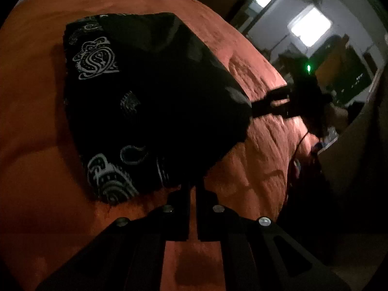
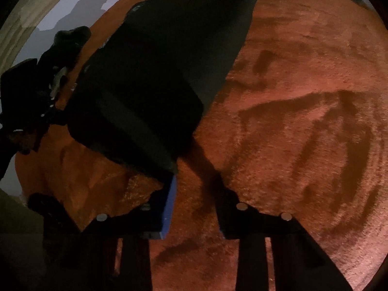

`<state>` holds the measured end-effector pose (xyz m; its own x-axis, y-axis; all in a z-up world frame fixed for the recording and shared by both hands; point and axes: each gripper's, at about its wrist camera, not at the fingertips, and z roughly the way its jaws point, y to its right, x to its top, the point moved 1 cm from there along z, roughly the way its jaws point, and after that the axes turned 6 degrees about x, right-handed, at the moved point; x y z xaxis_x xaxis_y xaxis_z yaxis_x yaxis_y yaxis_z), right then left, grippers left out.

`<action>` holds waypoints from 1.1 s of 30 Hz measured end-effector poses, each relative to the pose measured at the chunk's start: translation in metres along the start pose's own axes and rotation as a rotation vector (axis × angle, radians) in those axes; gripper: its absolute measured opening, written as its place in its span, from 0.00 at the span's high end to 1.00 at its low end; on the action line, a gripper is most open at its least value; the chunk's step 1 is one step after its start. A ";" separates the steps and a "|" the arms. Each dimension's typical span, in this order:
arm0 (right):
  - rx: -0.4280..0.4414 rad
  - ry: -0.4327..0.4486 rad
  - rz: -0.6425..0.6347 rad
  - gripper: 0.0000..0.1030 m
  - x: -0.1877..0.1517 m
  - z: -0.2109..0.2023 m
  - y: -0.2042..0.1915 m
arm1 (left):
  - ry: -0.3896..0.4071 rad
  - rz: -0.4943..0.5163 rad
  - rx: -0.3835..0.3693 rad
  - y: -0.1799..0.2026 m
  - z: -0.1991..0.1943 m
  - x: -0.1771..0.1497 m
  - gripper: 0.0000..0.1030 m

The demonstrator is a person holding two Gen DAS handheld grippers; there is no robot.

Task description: Fold clothes

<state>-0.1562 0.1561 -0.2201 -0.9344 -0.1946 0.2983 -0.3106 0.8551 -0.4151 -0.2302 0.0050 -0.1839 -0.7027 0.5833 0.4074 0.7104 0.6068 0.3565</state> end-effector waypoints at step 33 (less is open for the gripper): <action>-0.760 0.221 -1.182 0.62 -0.031 0.065 -0.140 | 0.296 -0.703 -0.295 -0.031 -0.003 -0.016 0.95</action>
<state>-0.0953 0.0114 -0.2271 -0.1271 -0.9474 0.2939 -0.6430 0.3043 0.7028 -0.2407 -0.0247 -0.1985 -0.9777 -0.0725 0.1969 0.1178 0.5867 0.8012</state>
